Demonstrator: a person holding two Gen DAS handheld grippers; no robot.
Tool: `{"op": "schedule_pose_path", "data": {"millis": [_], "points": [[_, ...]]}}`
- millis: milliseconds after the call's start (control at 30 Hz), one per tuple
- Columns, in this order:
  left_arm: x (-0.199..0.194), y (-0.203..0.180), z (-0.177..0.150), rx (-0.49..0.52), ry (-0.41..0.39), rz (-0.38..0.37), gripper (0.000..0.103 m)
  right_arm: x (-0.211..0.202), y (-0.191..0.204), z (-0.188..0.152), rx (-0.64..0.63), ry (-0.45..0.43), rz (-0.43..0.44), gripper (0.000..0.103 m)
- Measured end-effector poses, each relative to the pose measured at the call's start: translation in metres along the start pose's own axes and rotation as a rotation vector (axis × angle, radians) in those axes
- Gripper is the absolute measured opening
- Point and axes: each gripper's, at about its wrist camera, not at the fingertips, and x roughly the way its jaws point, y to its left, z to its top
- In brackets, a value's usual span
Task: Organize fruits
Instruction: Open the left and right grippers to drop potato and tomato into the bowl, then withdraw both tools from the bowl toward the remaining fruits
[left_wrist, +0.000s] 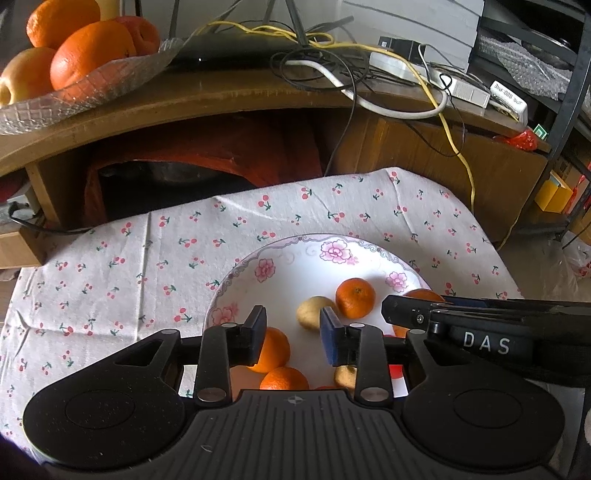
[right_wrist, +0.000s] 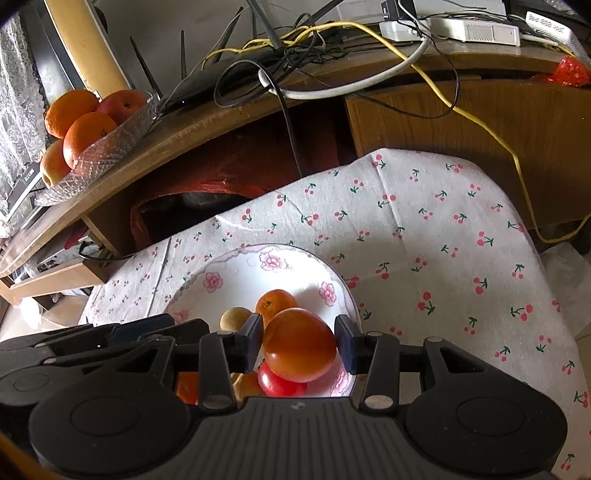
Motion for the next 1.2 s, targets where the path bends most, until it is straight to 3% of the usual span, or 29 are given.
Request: {"op": "schedule_pose_path", "data": {"millis": [600,1200], "points": [[-0.027,0.000,-0.008,0.029,-0.036,0.001,0.049,-0.027,0.011,-0.007,-0.033,-0.046,0.005,0.044],[-0.067,0.011,-0.050,0.058,0.005,-0.010,0.053,-0.063,0.045,-0.063,-0.162,0.009,0.006,0.044]]}}
